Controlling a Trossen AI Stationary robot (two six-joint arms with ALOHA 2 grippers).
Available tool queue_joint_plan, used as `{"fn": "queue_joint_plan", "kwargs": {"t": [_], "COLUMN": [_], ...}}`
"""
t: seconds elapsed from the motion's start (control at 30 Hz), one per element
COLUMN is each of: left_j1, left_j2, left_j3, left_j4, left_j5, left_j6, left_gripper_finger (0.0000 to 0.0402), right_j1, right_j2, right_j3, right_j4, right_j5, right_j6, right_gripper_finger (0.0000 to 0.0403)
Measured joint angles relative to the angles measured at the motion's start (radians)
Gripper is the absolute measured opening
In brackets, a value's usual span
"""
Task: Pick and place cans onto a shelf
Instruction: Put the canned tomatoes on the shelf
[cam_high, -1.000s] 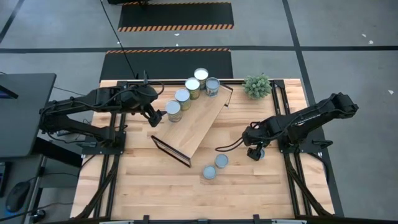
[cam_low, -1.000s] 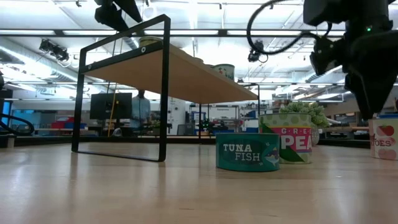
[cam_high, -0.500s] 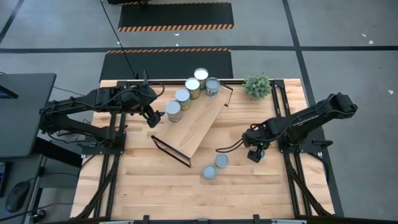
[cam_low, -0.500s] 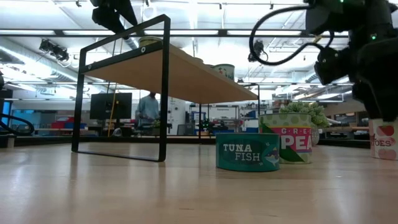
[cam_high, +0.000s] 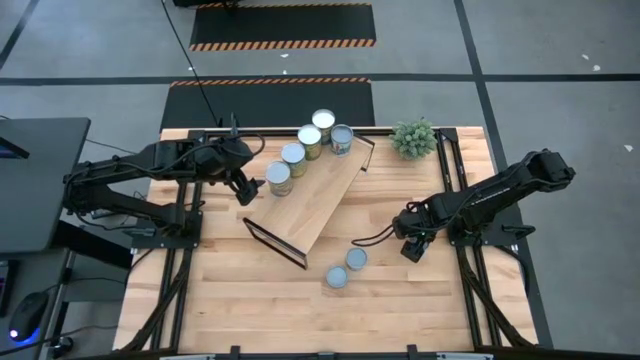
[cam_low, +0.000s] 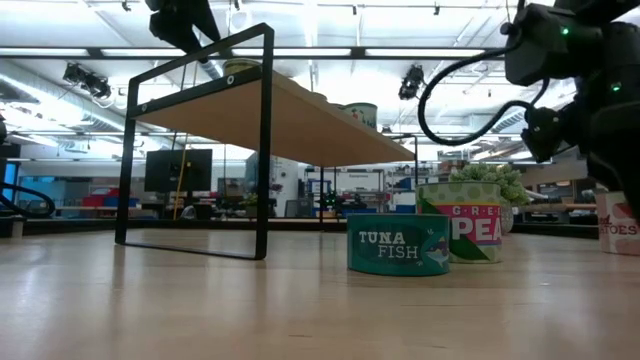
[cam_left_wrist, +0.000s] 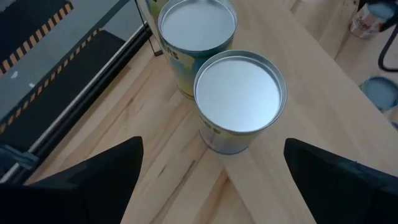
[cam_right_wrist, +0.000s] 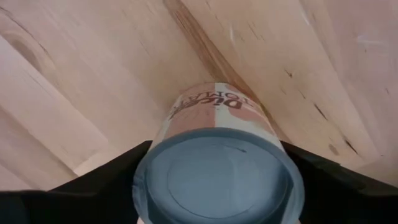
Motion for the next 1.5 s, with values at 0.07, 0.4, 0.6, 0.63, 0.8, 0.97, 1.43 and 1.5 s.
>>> {"fn": "queue_joint_plan", "kwargs": {"t": [0.07,0.4,0.6,0.63,0.8,0.97,1.43,1.5], "left_j1": [0.0,0.023,0.111,0.123,0.171,0.193,0.197,0.196], "left_j2": [0.0,-0.005,-0.005,-0.005,-0.005,-0.005,-0.032,-0.04], "left_j3": [0.0,0.002,0.002,0.002,0.002,0.002,0.001,0.001], "left_j4": [0.001,0.087,0.09,0.093,0.103,0.117,0.104,0.098], "left_j5": [-0.002,-0.027,0.042,0.051,0.106,0.128,0.139,0.14], "left_j6": [0.011,0.012,0.02,0.02,0.023,0.029,0.04,0.038], "left_gripper_finger": [0.0396,0.0396,0.0396,0.0396,0.0396,0.0396,0.0396,0.0396], "right_j1": [-0.001,-0.103,-0.209,-0.223,-0.286,-0.344,-0.435,-0.447], "right_j2": [0.0,0.001,0.001,0.001,0.008,0.133,0.598,0.641], "right_j3": [0.0,0.179,0.366,0.396,0.53,0.725,1.337,1.393], "right_j4": [0.001,-0.077,-0.131,-0.144,-0.164,-0.247,-0.395,-0.418], "right_j5": [0.008,0.086,0.145,0.149,0.158,0.16,0.222,0.225], "right_j6": [-0.003,-0.133,-0.239,-0.257,-0.343,-0.443,-0.622,-0.622], "right_gripper_finger": [0.0313,0.0292,0.0295,0.0295,0.0294,0.0294,0.0294,0.0294]}}
